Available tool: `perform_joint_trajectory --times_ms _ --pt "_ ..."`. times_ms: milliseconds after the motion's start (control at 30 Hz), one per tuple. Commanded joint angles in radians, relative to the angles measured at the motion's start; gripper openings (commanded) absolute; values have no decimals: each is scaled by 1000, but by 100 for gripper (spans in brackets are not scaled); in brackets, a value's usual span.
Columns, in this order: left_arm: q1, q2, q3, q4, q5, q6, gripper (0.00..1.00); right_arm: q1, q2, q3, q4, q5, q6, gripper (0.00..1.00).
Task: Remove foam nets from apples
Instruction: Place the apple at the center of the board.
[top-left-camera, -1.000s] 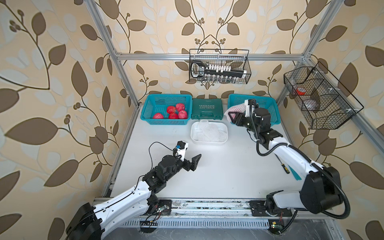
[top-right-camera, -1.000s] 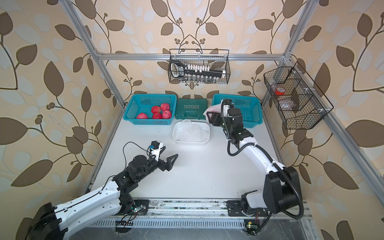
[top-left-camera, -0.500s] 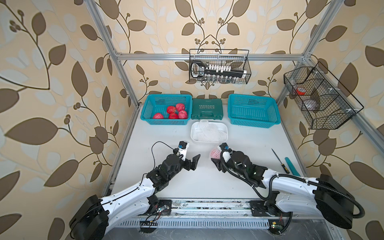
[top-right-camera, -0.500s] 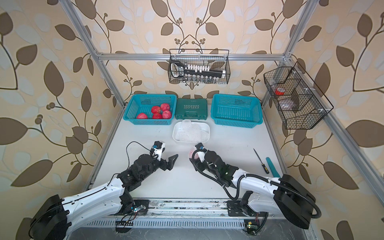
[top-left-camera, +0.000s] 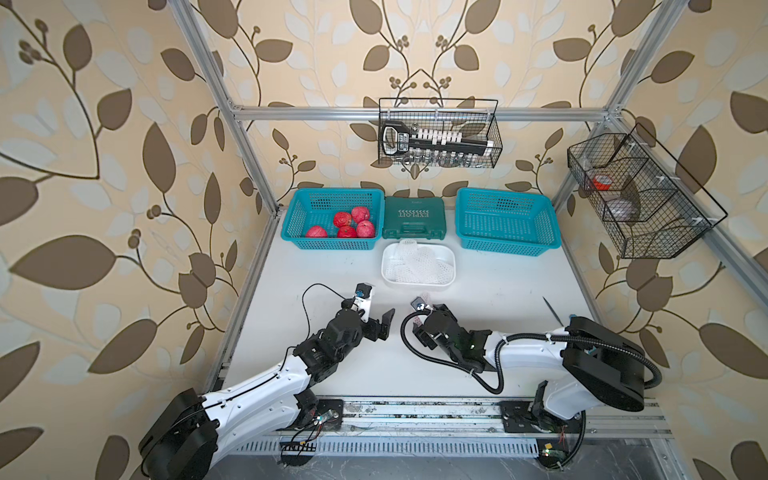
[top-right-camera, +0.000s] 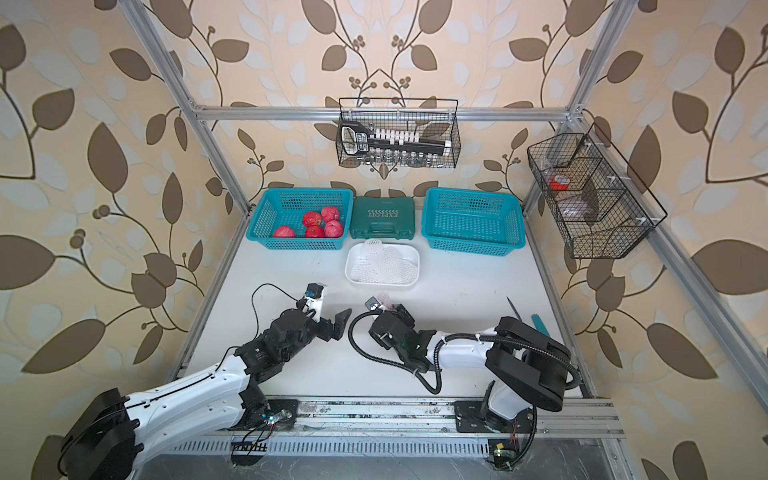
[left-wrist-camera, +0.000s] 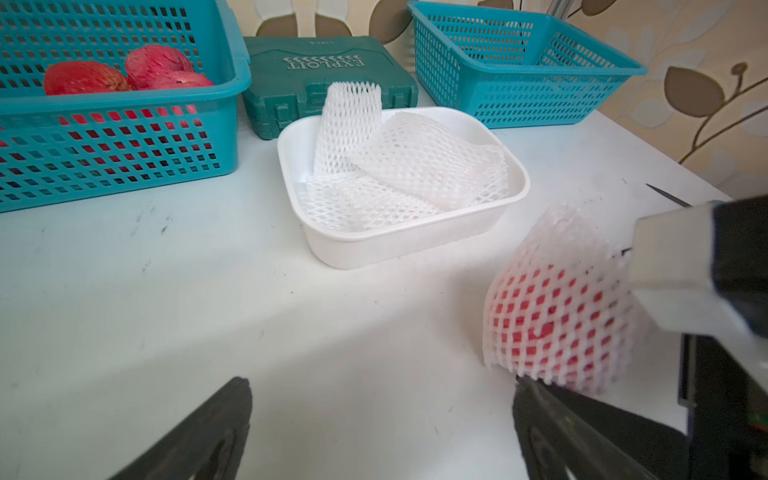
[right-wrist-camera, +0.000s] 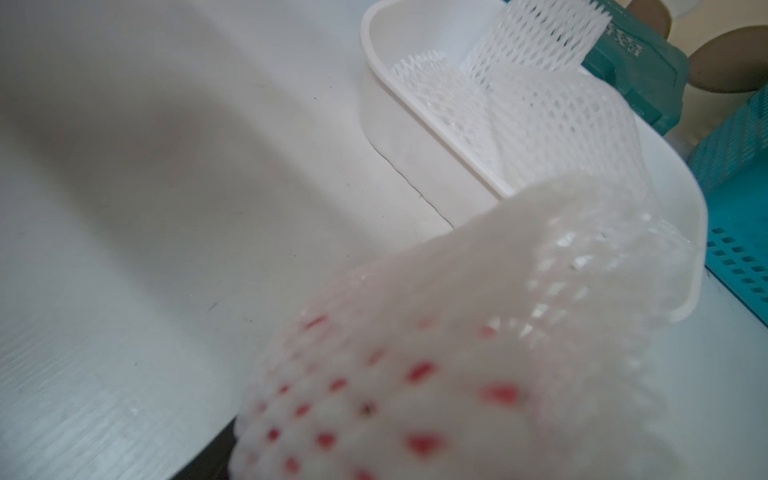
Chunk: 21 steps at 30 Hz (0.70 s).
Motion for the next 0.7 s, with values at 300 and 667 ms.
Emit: perform_joint_trajectory --times_ms 300,667 --pt "-7 -29 -4 -33 -74 -6 99 3 35 27 -15 -11 11 97" --pt "-7 -57 -8 -38 -60 10 99 -17 -241 -33 -9 -219 23 100"
